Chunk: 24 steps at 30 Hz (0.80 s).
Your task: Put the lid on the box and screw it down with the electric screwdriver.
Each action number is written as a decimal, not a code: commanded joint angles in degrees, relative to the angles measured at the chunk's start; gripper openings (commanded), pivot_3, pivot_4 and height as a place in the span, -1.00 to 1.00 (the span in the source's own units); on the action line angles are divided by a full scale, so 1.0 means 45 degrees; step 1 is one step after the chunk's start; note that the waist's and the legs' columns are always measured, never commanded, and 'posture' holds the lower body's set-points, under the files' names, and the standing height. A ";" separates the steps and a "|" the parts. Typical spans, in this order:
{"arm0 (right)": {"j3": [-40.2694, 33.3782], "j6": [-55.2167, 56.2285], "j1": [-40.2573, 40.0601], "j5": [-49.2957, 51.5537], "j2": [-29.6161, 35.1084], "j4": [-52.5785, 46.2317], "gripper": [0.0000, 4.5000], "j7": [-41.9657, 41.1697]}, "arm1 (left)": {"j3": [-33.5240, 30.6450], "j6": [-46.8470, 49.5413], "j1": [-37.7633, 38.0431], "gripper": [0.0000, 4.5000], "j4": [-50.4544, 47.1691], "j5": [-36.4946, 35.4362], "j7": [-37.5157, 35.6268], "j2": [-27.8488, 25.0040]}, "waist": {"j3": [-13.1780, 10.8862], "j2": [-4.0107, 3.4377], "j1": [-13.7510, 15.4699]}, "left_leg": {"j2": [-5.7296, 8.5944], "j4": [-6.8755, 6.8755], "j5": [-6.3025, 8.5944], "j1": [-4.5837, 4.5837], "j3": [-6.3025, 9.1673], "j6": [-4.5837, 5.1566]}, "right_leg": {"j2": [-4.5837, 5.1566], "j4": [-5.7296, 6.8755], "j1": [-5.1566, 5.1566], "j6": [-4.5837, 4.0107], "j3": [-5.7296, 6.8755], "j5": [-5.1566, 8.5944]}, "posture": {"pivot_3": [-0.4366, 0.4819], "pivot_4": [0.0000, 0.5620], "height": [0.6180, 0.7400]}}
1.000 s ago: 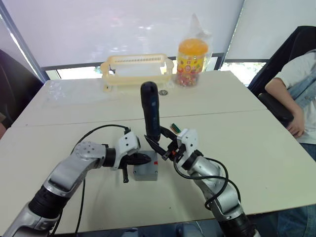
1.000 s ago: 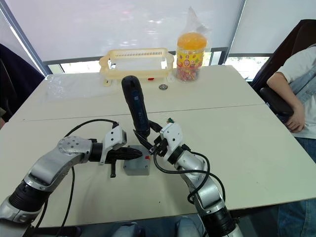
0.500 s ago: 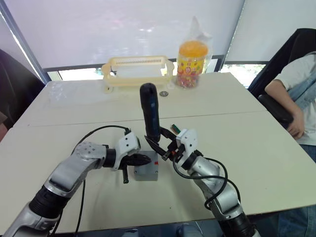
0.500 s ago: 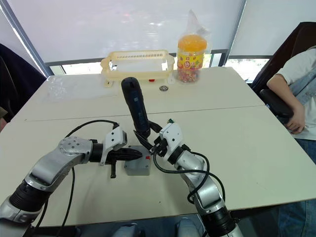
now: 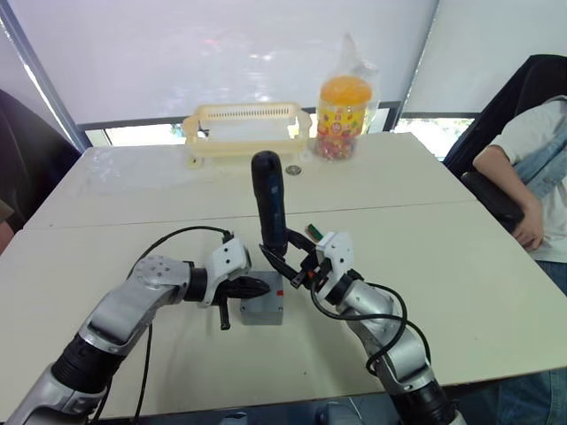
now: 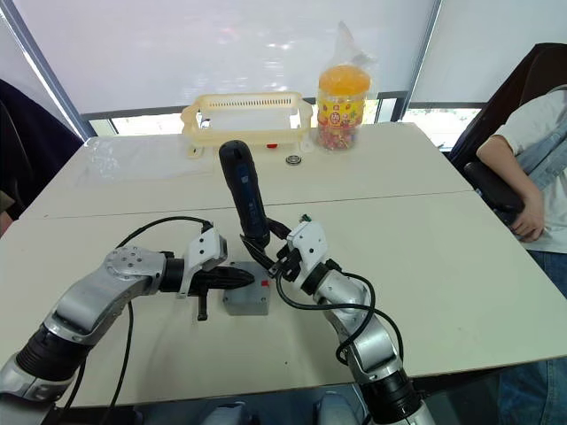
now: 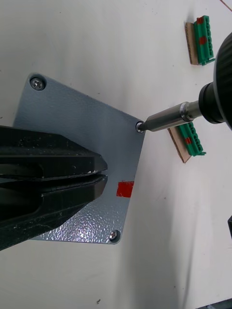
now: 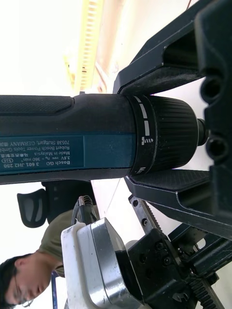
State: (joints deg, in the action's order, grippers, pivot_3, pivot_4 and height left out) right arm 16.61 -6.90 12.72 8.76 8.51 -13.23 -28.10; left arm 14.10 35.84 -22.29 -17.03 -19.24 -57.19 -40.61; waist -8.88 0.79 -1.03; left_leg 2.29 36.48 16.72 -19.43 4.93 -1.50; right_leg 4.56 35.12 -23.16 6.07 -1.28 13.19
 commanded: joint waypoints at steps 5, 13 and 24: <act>0.0252 -0.0500 -0.0584 -0.0244 0.0110 0.1416 -0.21 -0.0103 | 0.0292 0.0391 0.0407 -0.97 0.0255 0.0369 0.0044 -0.0283 | 0.0001 0.0001 0.0002 | 0.0000 -0.0007 0.0000 0.0001 0.0003 0.0000 | 0.0000 -0.0002 -0.0001 -0.0001 0.0001 0.0003 | -0.05 -0.47 1.00; 0.0247 -0.0192 -0.0605 -0.0331 0.0106 0.1832 -0.21 -0.0090 | 0.0287 0.0406 0.0391 -0.97 0.0253 0.0365 0.0048 -0.0286 | 0.0007 0.0007 0.0001 | -0.0002 -0.0029 0.0000 0.0008 0.0004 -0.0001 | 0.0001 -0.0008 -0.0001 -0.0010 0.0000 0.0011 | -0.05 -0.47 1.00; 0.0158 -0.0069 -0.0527 -0.0395 0.0105 0.1800 -0.21 0.0014 | 0.0304 0.0387 0.0345 -0.97 0.0314 0.0380 0.0022 -0.0282 | 0.0012 0.0013 0.0003 | -0.0003 -0.0044 0.0001 0.0009 0.0007 -0.0002 | 0.0002 -0.0014 -0.0006 -0.0016 0.0000 0.0019 | -0.05 -0.47 1.00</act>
State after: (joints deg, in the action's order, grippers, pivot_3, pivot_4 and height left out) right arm 16.60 -4.49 12.71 8.76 7.95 -10.96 -28.09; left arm 13.88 35.85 -22.08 -17.09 -19.24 -57.17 -40.63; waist -8.83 0.85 -1.02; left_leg 2.28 36.29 16.72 -19.39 4.97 -1.51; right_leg 4.57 35.05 -23.19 6.00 -1.28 13.28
